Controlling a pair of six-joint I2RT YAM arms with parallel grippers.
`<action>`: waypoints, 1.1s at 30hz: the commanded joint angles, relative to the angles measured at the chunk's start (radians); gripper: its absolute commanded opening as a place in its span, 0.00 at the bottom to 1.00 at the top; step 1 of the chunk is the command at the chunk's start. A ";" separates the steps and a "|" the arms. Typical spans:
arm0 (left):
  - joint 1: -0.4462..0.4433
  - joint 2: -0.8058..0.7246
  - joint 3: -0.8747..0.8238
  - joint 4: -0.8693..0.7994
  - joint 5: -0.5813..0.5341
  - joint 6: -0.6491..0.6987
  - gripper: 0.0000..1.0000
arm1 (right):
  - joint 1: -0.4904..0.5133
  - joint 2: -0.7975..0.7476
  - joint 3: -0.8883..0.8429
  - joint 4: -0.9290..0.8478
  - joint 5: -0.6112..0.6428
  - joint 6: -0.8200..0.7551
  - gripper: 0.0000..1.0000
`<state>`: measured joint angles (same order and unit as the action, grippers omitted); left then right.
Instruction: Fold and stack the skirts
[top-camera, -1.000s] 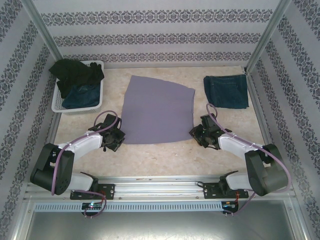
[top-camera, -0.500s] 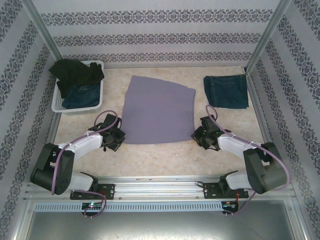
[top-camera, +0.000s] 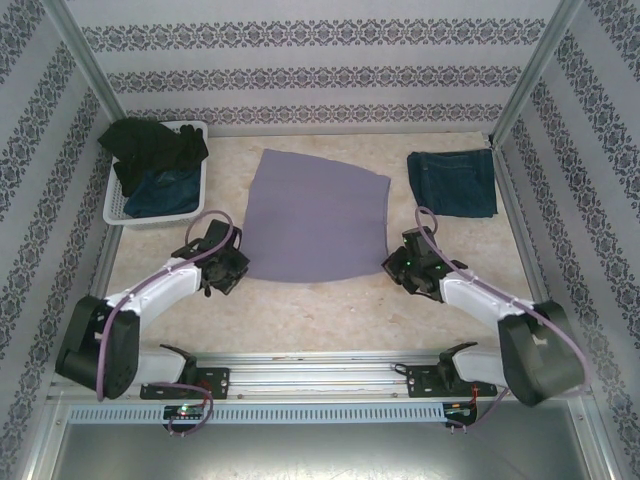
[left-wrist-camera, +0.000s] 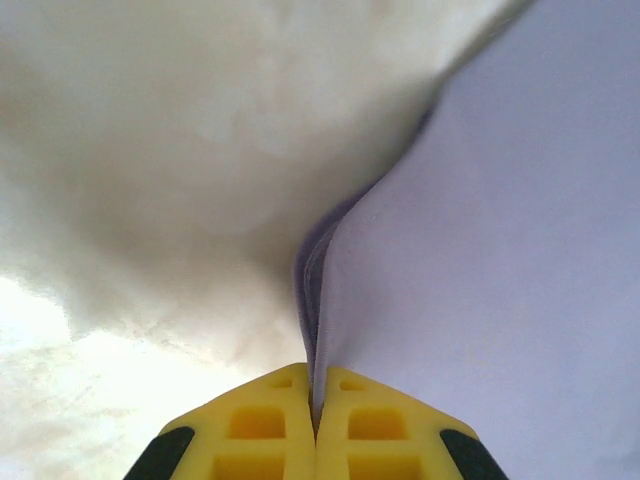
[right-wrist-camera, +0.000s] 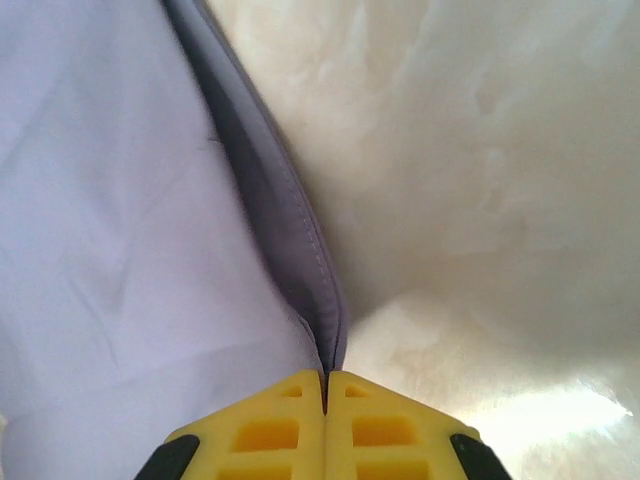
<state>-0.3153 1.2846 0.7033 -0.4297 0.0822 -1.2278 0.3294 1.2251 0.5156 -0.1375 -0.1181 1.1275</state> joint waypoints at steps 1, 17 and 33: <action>-0.010 -0.066 0.105 -0.138 -0.121 0.115 0.00 | -0.010 -0.095 0.026 -0.087 0.088 -0.003 0.00; 0.050 0.557 0.889 0.017 -0.116 0.504 0.00 | -0.128 0.459 0.542 0.159 -0.004 -0.190 0.00; 0.072 0.926 0.973 -0.021 -0.053 0.475 0.00 | -0.164 0.761 0.648 0.133 -0.098 -0.190 0.00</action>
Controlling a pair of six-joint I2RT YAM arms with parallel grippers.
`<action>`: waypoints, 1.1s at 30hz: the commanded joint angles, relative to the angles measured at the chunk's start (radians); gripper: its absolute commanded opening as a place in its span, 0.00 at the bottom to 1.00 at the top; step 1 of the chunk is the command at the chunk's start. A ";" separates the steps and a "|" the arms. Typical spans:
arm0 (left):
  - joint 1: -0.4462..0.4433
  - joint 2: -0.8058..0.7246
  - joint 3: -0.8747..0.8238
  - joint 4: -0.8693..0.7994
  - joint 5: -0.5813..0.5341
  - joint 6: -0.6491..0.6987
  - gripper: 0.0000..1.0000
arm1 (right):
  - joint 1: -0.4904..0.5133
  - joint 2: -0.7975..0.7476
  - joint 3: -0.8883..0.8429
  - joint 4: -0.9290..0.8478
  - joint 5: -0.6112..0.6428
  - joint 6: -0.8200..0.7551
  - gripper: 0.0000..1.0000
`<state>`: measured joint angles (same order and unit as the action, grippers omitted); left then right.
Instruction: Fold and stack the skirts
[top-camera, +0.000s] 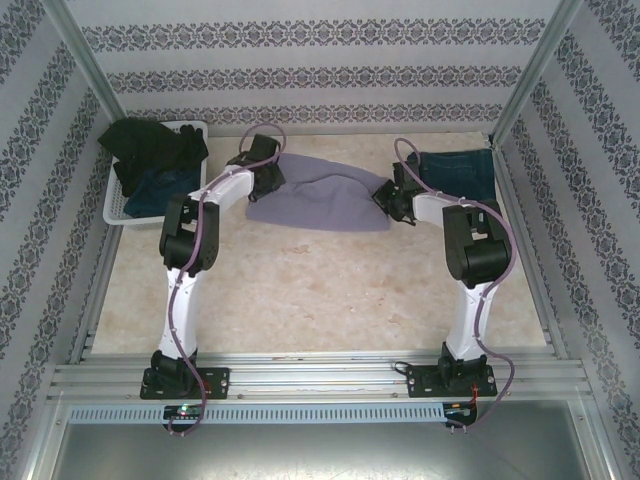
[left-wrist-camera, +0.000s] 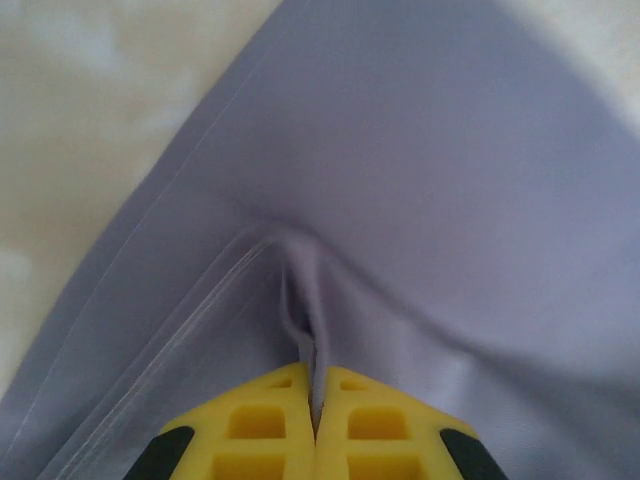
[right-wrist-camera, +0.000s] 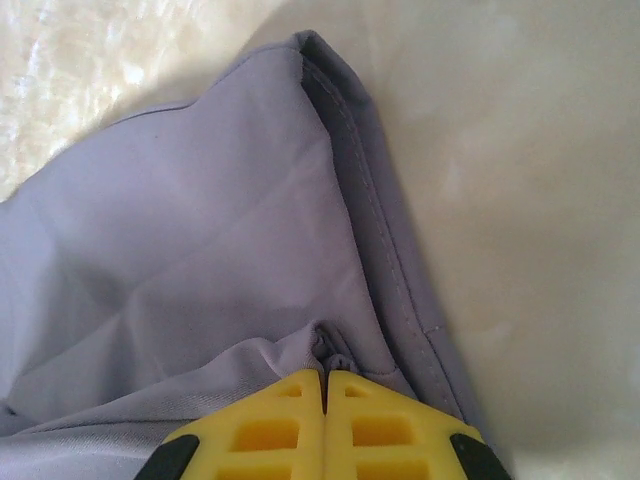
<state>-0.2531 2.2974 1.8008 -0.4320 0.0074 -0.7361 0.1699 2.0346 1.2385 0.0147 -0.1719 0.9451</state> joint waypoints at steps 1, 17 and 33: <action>0.010 -0.140 -0.208 0.014 0.031 -0.029 0.00 | -0.004 -0.078 -0.115 -0.014 -0.054 -0.008 0.00; 0.007 -0.950 -0.845 -0.059 0.004 -0.167 0.00 | 0.014 -0.719 -0.585 -0.157 0.026 -0.001 0.00; 0.007 -0.387 -0.169 0.037 0.101 0.071 0.00 | -0.025 -0.451 -0.395 -0.009 0.035 -0.028 0.00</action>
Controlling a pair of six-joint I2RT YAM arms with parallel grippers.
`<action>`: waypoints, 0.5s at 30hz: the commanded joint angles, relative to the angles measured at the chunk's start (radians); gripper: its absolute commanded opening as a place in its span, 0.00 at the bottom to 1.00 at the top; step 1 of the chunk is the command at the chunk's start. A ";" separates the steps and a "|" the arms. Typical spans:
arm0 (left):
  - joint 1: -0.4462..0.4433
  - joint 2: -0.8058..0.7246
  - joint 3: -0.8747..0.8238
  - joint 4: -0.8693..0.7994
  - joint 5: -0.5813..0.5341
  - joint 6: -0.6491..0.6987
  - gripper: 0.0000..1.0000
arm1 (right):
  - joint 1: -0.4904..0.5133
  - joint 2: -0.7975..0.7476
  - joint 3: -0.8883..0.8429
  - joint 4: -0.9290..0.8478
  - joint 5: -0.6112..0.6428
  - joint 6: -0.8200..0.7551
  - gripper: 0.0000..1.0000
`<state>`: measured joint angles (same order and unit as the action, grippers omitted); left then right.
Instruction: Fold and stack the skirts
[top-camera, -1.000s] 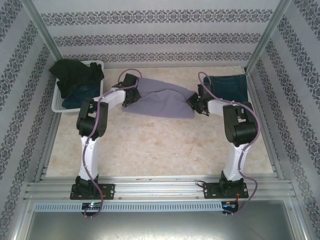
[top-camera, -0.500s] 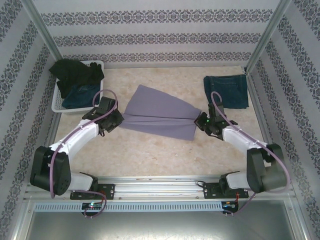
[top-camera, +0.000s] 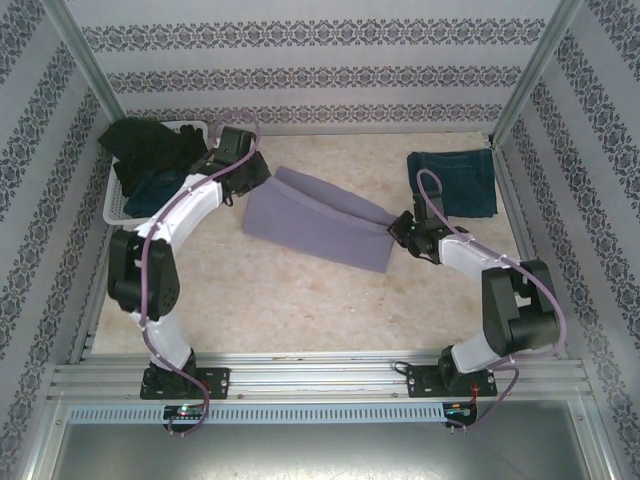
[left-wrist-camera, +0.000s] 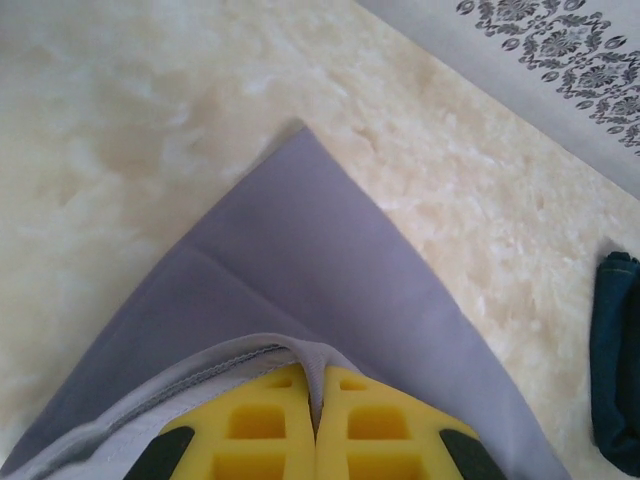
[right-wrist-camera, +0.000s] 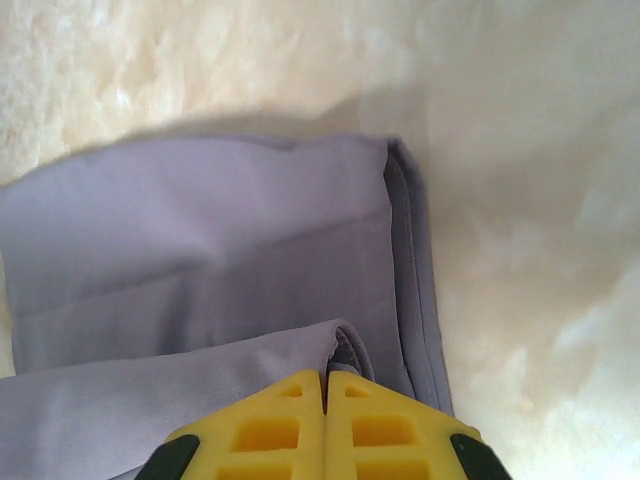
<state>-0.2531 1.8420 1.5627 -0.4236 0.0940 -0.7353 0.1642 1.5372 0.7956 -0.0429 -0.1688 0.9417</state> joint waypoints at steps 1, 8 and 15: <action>0.007 0.115 0.113 0.029 0.017 0.080 0.00 | -0.025 0.076 0.068 0.051 0.036 -0.030 0.00; 0.006 0.470 0.398 -0.018 0.077 0.114 0.00 | -0.066 0.317 0.195 0.062 0.002 -0.046 0.00; 0.003 0.513 0.261 -0.056 0.074 0.061 0.00 | -0.057 0.350 0.217 0.020 -0.072 -0.110 0.00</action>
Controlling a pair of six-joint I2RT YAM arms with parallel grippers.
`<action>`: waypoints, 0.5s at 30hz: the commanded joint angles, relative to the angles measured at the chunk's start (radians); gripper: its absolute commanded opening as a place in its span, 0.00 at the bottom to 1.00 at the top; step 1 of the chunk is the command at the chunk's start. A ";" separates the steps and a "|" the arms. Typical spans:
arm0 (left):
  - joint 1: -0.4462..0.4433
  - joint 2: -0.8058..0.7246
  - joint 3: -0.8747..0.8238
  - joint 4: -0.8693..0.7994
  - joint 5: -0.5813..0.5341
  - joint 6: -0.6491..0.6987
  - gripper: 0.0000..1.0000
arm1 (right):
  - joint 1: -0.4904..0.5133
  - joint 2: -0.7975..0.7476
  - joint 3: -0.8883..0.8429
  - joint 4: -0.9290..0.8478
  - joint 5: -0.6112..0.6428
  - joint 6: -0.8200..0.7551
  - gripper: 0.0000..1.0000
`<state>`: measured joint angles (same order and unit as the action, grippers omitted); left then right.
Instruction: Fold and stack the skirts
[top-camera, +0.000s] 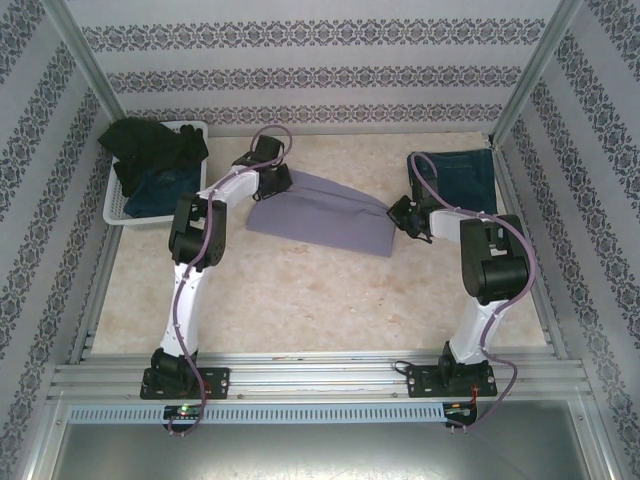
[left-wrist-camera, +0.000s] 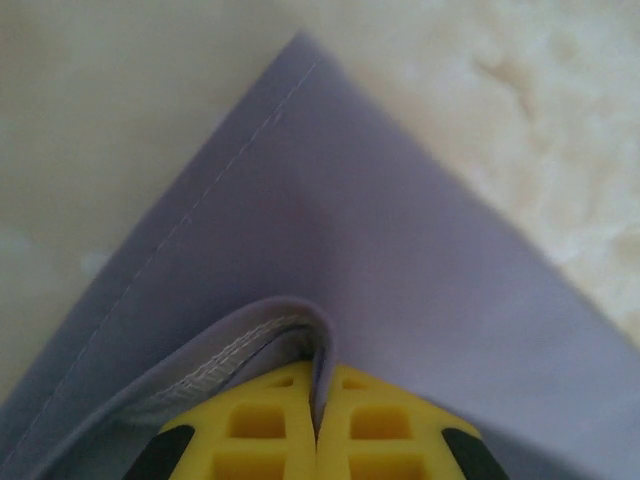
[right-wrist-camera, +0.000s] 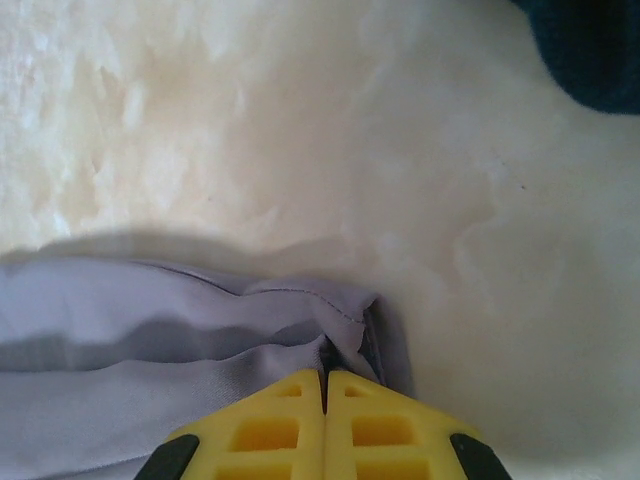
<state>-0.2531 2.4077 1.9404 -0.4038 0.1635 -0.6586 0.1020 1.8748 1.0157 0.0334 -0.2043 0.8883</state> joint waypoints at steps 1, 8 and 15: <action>0.005 -0.099 -0.214 -0.032 0.004 -0.030 0.00 | 0.005 0.005 -0.002 -0.070 -0.044 -0.084 0.00; 0.014 -0.427 -0.797 0.118 -0.030 -0.151 0.00 | 0.007 -0.039 0.033 -0.196 -0.095 -0.249 0.00; 0.016 -0.778 -1.097 0.054 -0.056 -0.235 0.00 | 0.010 -0.178 -0.058 -0.206 -0.160 -0.242 0.00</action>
<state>-0.2527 1.6989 0.9016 -0.1993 0.1600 -0.8383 0.1162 1.7767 0.9932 -0.1268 -0.3508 0.6682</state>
